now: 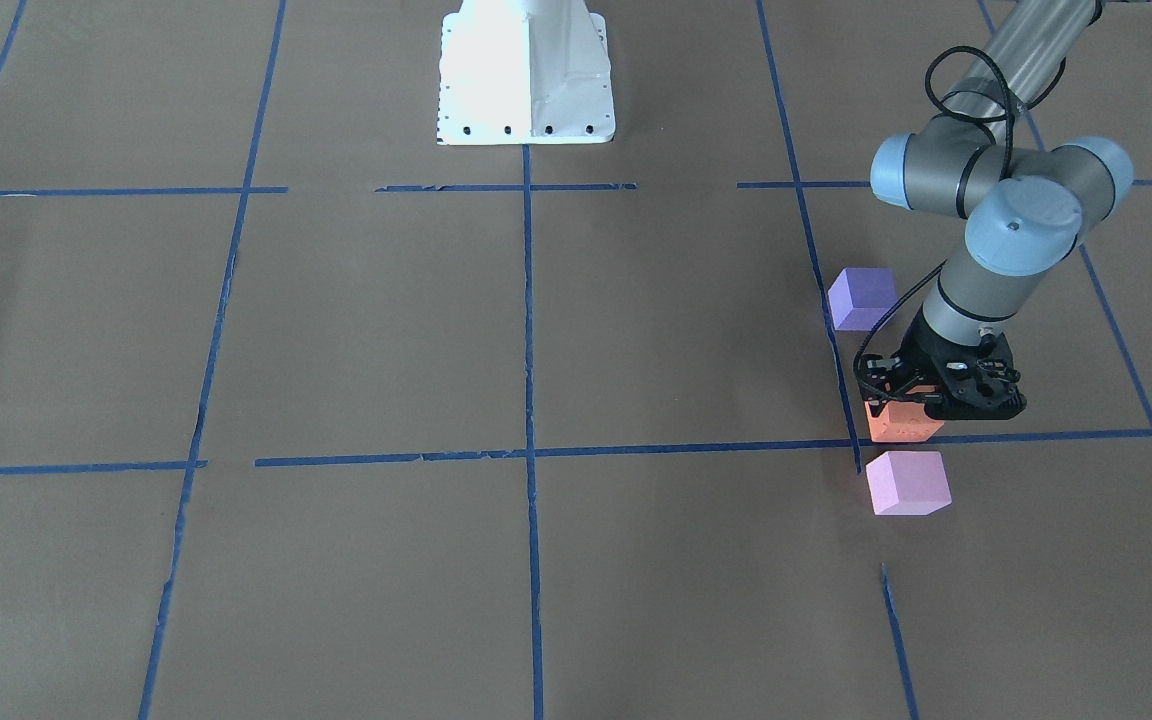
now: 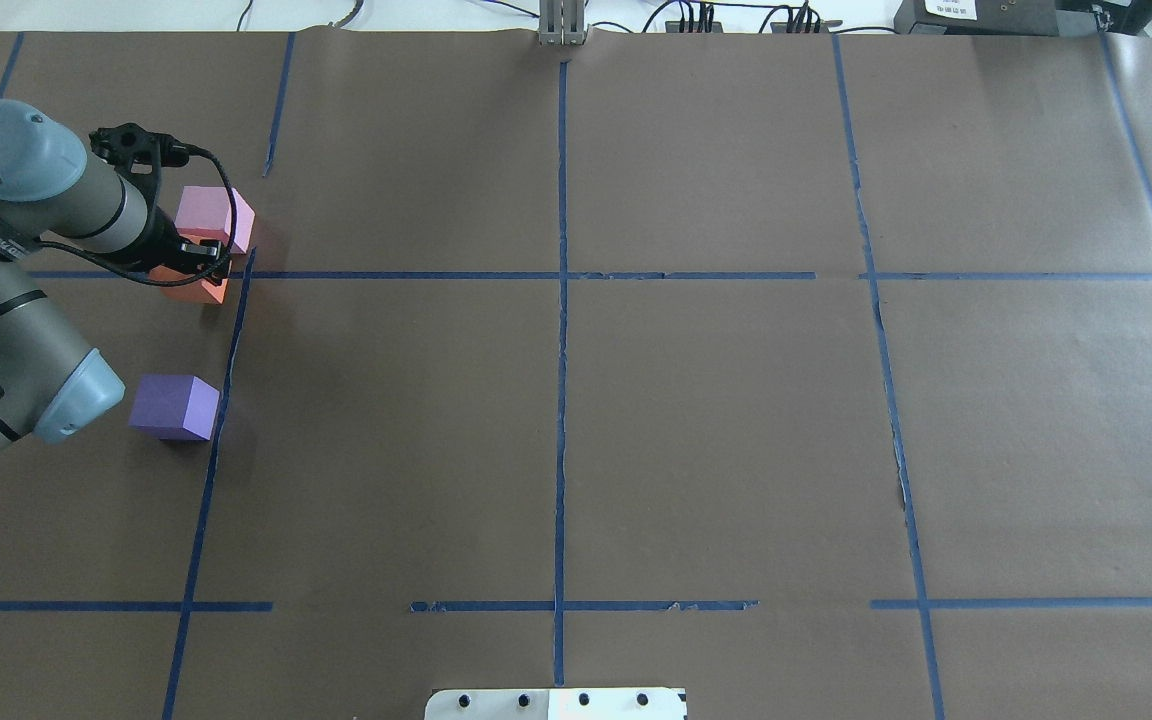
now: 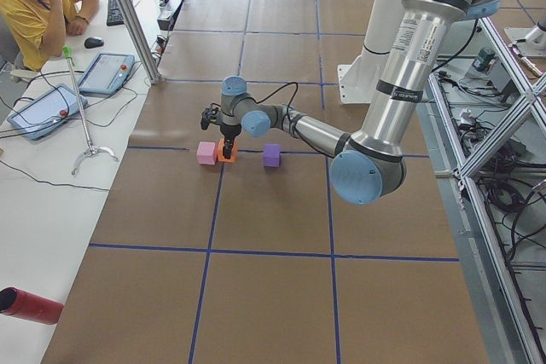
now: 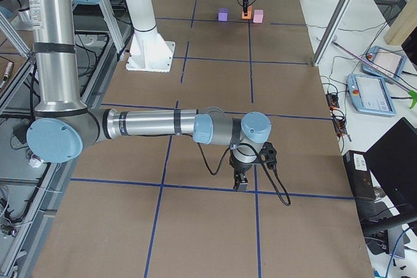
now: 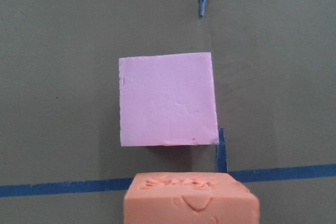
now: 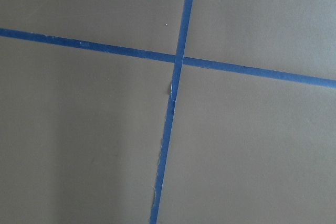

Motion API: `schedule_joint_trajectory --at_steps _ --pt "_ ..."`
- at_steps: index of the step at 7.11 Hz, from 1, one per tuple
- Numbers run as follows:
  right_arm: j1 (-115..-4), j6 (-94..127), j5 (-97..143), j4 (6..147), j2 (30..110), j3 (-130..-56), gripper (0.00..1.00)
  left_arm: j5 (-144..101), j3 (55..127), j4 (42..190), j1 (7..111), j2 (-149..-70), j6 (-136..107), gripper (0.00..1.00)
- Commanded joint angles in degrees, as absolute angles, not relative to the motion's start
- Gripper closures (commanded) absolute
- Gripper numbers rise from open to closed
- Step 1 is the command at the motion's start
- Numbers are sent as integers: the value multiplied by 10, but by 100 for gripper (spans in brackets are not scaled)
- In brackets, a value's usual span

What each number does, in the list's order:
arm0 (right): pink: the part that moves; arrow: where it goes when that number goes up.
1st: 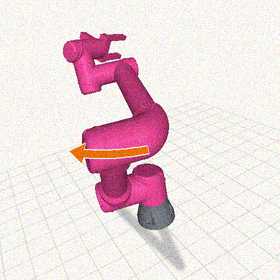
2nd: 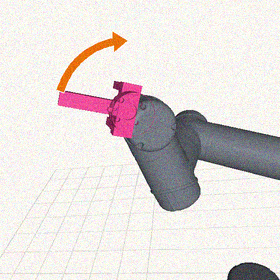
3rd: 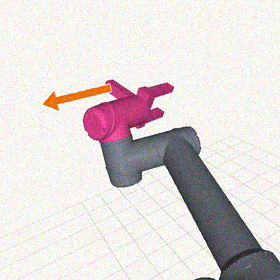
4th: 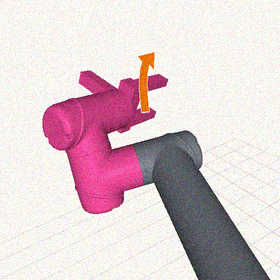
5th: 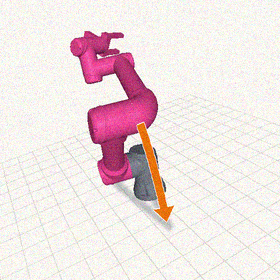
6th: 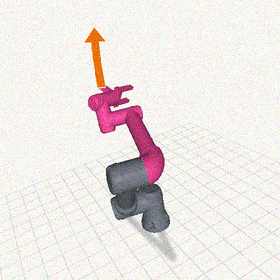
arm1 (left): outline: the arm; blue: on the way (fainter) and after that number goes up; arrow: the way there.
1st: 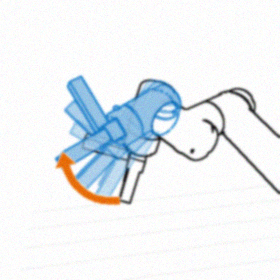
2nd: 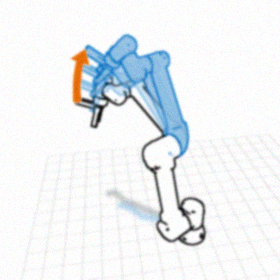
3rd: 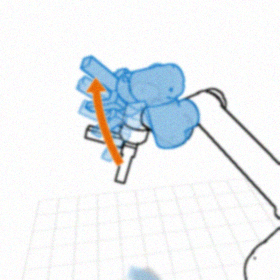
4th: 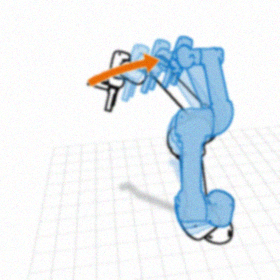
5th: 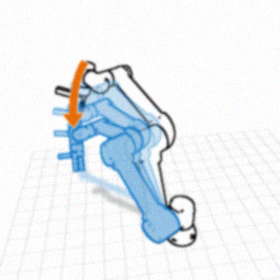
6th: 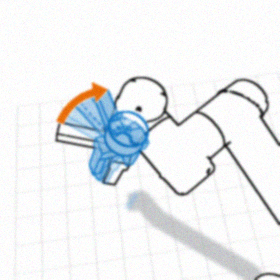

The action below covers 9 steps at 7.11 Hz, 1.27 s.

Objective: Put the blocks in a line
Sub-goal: 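Lower the orange cube just nearer the robot than the pink cube, release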

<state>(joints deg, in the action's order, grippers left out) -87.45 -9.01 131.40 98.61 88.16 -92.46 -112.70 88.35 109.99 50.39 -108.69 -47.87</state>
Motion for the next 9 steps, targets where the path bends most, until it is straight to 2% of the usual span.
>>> schedule_joint_trajectory --at_steps 1,2,3,4,5,7,9 --pt "-875 -90 1314 986 882 -925 0 -1129 882 1100 503 -1085 -480 78" --pt "-875 -90 1314 986 882 -925 0 -1129 886 1100 503 -1082 -480 78" --pt "-875 -90 1314 986 882 -925 0 -1129 886 1100 503 -1082 -482 74" --pt "-875 -91 1314 986 882 -925 0 -1129 886 1100 503 -1082 -483 14" --pt "-875 -90 1314 986 882 -925 0 -1129 888 1100 503 -1082 -485 0" --pt "-875 -91 1314 986 882 -925 0 -1129 895 1100 503 -1082 -480 0" --pt "-875 -90 1314 986 882 -925 0 -1135 939 1045 504 -1082 -475 0"
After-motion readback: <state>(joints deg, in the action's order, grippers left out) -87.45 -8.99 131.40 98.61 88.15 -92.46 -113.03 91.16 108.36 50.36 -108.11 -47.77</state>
